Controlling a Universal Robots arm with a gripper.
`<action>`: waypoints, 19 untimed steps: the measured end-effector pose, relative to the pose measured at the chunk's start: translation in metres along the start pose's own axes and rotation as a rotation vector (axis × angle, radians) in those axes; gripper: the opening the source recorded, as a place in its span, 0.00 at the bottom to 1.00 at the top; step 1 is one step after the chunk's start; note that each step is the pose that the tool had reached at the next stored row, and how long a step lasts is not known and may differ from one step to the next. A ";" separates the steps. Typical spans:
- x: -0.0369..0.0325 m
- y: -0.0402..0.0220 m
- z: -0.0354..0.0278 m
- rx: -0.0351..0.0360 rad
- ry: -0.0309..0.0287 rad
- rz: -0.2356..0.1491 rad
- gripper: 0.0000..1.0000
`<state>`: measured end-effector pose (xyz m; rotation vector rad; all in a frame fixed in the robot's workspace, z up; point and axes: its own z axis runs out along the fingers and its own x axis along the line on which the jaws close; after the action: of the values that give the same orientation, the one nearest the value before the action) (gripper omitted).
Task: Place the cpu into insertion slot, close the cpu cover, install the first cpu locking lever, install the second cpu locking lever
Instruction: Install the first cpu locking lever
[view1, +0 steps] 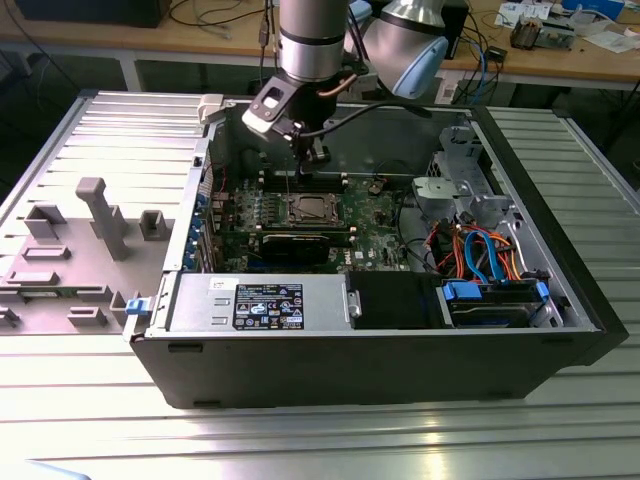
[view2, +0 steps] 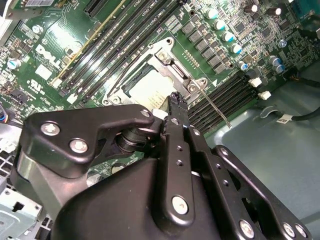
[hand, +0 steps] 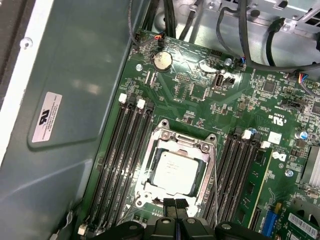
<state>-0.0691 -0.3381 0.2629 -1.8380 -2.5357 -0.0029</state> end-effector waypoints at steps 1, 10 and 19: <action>0.0000 0.0000 0.0000 0.0001 0.0000 -0.010 0.11; 0.0000 0.0000 0.0004 0.0015 -0.0006 -0.160 0.11; 0.0008 -0.0023 0.0010 0.0022 -0.0010 -0.263 0.11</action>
<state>-0.0716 -0.3381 0.2618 -1.4889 -2.7550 -0.0012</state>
